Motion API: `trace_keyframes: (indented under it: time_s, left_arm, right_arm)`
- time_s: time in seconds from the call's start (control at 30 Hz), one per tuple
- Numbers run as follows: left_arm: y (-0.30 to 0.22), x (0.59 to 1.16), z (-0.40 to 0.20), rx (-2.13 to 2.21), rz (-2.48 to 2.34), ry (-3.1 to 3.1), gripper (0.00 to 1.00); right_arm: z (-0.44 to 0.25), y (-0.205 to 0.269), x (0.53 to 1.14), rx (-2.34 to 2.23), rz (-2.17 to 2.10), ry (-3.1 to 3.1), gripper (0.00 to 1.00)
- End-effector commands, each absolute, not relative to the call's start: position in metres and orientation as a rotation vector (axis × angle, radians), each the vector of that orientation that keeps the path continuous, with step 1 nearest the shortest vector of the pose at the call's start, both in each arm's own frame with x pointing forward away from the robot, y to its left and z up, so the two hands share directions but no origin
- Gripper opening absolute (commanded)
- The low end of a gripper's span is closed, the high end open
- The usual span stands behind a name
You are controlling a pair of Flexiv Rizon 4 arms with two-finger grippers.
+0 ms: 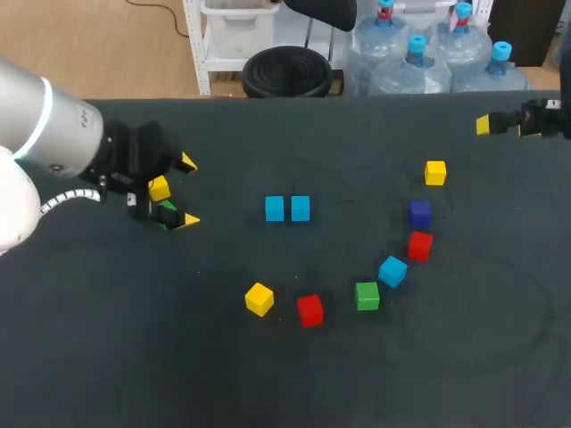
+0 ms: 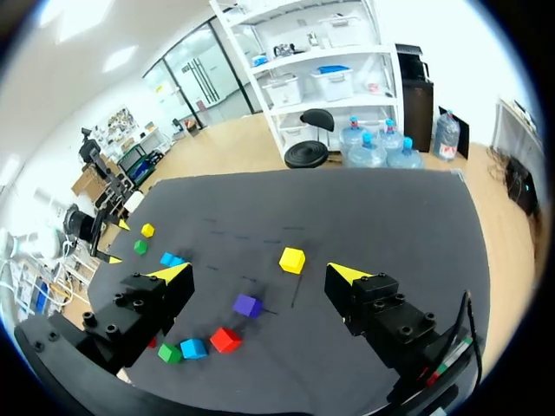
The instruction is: Place the blue cubes, place green cubes on the blue cubes, place the yellow cubes on the green cubes, then place the red cubes on the yellow cubes, and place purple cube on the red cubes.
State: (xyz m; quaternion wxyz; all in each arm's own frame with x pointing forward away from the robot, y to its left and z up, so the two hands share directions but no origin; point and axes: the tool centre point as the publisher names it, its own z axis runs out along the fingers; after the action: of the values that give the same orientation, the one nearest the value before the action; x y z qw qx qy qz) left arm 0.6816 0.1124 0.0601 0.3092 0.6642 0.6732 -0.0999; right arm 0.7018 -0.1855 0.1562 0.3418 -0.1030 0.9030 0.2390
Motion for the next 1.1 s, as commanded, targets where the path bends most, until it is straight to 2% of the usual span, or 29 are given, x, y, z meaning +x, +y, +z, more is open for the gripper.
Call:
trace_keyframes:
  time_s: [0.03, 0.6, 1.1]
  left_arm:
    - [0.114, 0.681, 0.060, 1.755, -0.268, 1.772, 1.00]
    - [0.114, 0.681, 0.060, 1.755, -0.268, 1.772, 1.00]
    - [0.114, 0.681, 0.060, 1.755, -0.268, 1.772, 1.00]
  right_arm:
    - [0.160, -0.185, 0.686, -0.334, 0.623, 2.309, 1.00]
    - [0.142, -0.163, 0.623, -0.992, 0.617, 2.190, 1.00]
    - [0.134, -0.163, 0.623, -0.980, 0.616, 2.237, 1.00]
